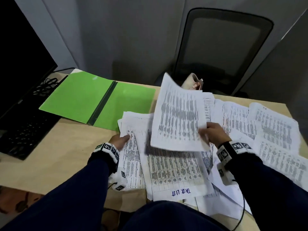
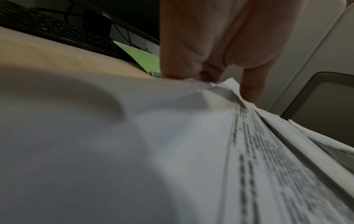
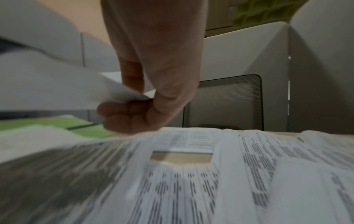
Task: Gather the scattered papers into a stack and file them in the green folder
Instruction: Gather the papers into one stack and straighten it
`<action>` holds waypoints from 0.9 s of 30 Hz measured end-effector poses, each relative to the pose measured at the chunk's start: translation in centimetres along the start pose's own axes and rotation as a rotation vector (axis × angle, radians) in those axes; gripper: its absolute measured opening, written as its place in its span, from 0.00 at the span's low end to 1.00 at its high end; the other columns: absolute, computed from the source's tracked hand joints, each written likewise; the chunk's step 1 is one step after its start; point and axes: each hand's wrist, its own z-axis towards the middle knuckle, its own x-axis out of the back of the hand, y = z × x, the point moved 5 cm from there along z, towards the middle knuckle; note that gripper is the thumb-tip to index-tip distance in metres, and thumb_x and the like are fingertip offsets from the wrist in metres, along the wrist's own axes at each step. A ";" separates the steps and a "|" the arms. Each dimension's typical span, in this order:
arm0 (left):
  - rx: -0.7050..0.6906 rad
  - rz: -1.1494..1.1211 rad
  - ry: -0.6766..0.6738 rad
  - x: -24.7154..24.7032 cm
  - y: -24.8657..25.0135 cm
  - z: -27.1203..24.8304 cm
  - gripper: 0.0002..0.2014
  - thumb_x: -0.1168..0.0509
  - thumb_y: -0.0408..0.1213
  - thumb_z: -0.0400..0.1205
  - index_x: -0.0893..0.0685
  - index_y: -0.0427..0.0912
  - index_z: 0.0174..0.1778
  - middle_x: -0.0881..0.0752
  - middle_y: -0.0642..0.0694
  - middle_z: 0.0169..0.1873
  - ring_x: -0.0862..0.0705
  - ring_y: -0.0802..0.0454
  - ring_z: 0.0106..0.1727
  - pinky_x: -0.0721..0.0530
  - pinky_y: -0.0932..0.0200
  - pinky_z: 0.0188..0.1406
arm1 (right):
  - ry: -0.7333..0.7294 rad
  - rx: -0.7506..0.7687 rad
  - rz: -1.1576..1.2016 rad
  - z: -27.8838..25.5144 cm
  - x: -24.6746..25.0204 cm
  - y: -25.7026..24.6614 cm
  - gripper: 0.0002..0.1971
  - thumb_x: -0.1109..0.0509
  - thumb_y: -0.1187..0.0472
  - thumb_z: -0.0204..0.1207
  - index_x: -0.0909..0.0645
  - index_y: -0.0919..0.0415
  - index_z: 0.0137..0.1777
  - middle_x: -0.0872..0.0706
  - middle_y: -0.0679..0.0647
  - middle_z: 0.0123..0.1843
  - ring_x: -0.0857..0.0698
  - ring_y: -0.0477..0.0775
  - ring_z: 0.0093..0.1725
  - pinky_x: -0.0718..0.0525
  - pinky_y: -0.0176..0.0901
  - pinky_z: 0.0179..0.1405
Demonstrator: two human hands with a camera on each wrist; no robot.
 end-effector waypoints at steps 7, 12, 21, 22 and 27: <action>0.047 0.011 0.034 0.0 0.8 -1.6 0.27 0.39 0.44 0.86 0.30 0.30 0.75 0.26 0.34 0.74 0.25 0.37 0.73 0.28 0.53 0.69 | -0.031 -0.128 -0.571 -1.3 -2.0 5.3 0.04 0.32 0.71 0.70 0.22 0.65 0.36 0.21 0.58 0.32 0.21 0.56 0.35 0.33 0.33 0.23; 0.063 0.000 0.027 0.2 0.4 -1.1 0.30 0.36 0.51 0.81 0.26 0.32 0.73 0.21 0.37 0.71 0.21 0.38 0.69 0.25 0.48 0.72 | 0.027 -0.217 -0.561 -1.8 -3.4 6.2 0.24 0.25 0.69 0.65 0.29 0.70 0.59 0.23 0.59 0.49 0.23 0.57 0.48 0.27 0.38 0.33; 0.071 -0.064 0.020 -0.1 -0.6 0.1 0.36 0.29 0.58 0.69 0.20 0.38 0.68 0.15 0.40 0.62 0.15 0.40 0.59 0.22 0.48 0.67 | -0.056 -0.180 -0.456 -1.5 -10.5 3.9 0.33 0.26 0.65 0.66 0.33 0.75 0.69 0.22 0.68 0.66 0.19 0.57 0.55 0.18 0.43 0.38; 0.091 -0.080 0.026 -0.2 -1.6 1.4 0.41 0.27 0.61 0.62 0.20 0.40 0.68 0.14 0.41 0.62 0.15 0.40 0.58 0.21 0.44 0.66 | -0.068 -0.157 -0.503 -2.0 -11.6 3.2 0.33 0.27 0.65 0.69 0.36 0.73 0.72 0.25 0.67 0.68 0.21 0.61 0.61 0.18 0.47 0.49; 0.068 0.045 0.013 0.1 -0.6 -0.1 0.27 0.25 0.42 0.71 0.18 0.36 0.65 0.13 0.37 0.58 0.14 0.40 0.58 0.20 0.43 0.67 | -0.176 -0.079 -0.730 -2.8 -14.4 2.0 0.28 0.33 0.61 0.72 0.36 0.67 0.71 0.32 0.65 0.70 0.31 0.67 0.70 0.27 0.55 0.67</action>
